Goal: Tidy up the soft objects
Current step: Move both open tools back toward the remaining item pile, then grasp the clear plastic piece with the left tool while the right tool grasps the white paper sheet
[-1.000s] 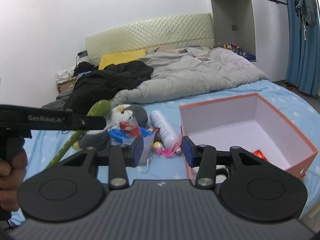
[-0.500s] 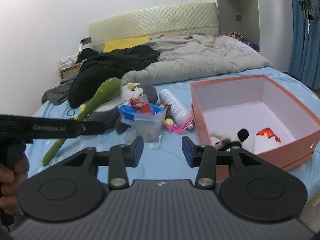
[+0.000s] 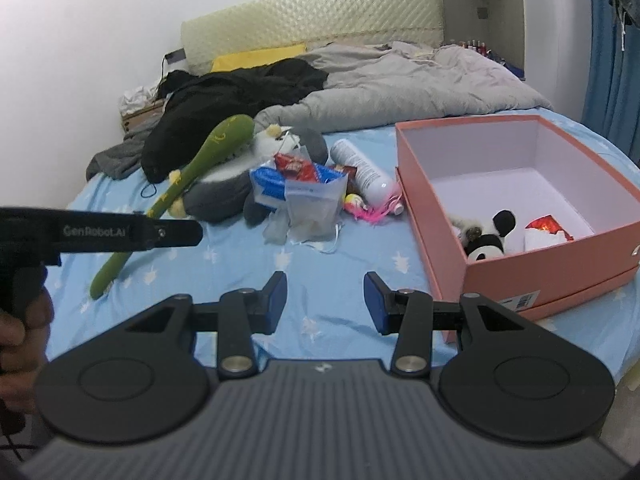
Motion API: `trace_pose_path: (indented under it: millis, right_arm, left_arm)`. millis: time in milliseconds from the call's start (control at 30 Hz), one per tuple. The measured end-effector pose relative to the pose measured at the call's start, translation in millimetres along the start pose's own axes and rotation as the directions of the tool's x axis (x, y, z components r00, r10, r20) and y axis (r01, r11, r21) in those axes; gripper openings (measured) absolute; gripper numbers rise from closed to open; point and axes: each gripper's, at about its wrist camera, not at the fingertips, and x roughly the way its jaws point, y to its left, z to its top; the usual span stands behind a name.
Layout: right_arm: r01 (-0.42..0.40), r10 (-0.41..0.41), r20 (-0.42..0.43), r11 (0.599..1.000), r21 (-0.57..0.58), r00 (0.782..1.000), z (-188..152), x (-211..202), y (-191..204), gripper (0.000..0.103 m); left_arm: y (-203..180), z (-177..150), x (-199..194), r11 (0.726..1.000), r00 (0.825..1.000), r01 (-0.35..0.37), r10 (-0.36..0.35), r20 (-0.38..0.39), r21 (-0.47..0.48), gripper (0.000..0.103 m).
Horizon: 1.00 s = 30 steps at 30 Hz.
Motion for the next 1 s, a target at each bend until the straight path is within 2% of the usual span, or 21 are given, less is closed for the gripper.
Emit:
trace_pose_path:
  millis: [200,333,800,1000]
  right_arm:
    - [-0.009,0.009,-0.015,1.000,-0.001,1.000,-0.2,20.4,0.5,0.045]
    - [-0.017,0.017,-0.022,0.999,-0.027,1.000,1.2,34.5,1.6,0.045]
    - [-0.013,0.011,-0.028,0.998,-0.064,1.000,9.9,97.8,-0.2,0.045]
    - [-0.037,0.037,-0.006,0.994,-0.105,0.999,11.7,130.9,0.1,0.045]
  left_arm:
    - [11.2,-2.1,22.2,1.000,0.999,-0.013,0.013,-0.030,-0.008,0.035]
    - [19.0,-2.9,42.9,1.000,0.998,-0.022,0.021,-0.051,-0.012,0.043]
    - [61.7,9.1,110.9,0.996,0.997,-0.062,0.059,-0.056,-0.059,0.044]
    - [80.4,6.8,142.5,0.987,0.996,-0.080,0.074,-0.044,-0.139,0.047]
